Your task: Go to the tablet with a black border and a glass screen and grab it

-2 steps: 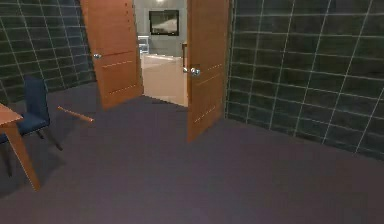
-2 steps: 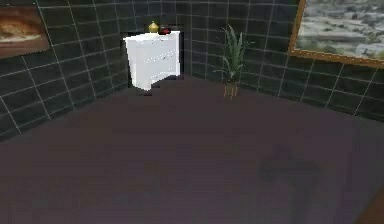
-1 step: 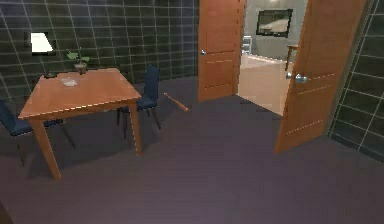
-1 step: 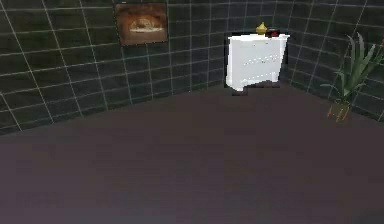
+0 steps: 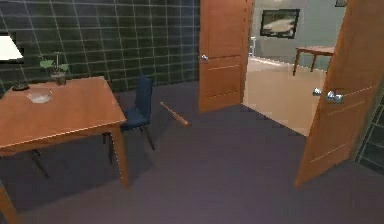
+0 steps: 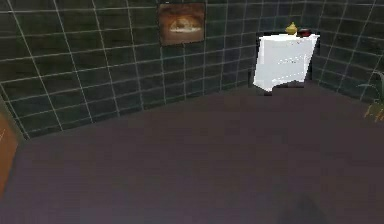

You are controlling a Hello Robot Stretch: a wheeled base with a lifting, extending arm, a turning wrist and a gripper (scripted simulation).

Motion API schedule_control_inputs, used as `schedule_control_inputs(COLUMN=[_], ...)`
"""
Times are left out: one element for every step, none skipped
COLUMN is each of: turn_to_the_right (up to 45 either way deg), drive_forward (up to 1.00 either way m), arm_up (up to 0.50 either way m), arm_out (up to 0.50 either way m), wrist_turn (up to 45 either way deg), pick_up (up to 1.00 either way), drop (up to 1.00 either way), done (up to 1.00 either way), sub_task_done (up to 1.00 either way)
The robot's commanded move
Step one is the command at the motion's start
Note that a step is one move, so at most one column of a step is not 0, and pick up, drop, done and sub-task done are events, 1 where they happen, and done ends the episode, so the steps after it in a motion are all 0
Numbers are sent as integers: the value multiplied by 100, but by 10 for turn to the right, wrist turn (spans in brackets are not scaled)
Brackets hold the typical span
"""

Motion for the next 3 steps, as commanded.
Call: schedule_control_inputs(turn_to_the_right=[60, 0, 30], drive_forward=[0, 100, 0], arm_up=[0, 0, 0], arm_out=[0, 0, 0], wrist_turn=[0, 0, 0], pick_up=[0, 0, 0], drop=[0, 0, 0], done=[0, 0, 0], sub_task_done=[0, 0, 0])
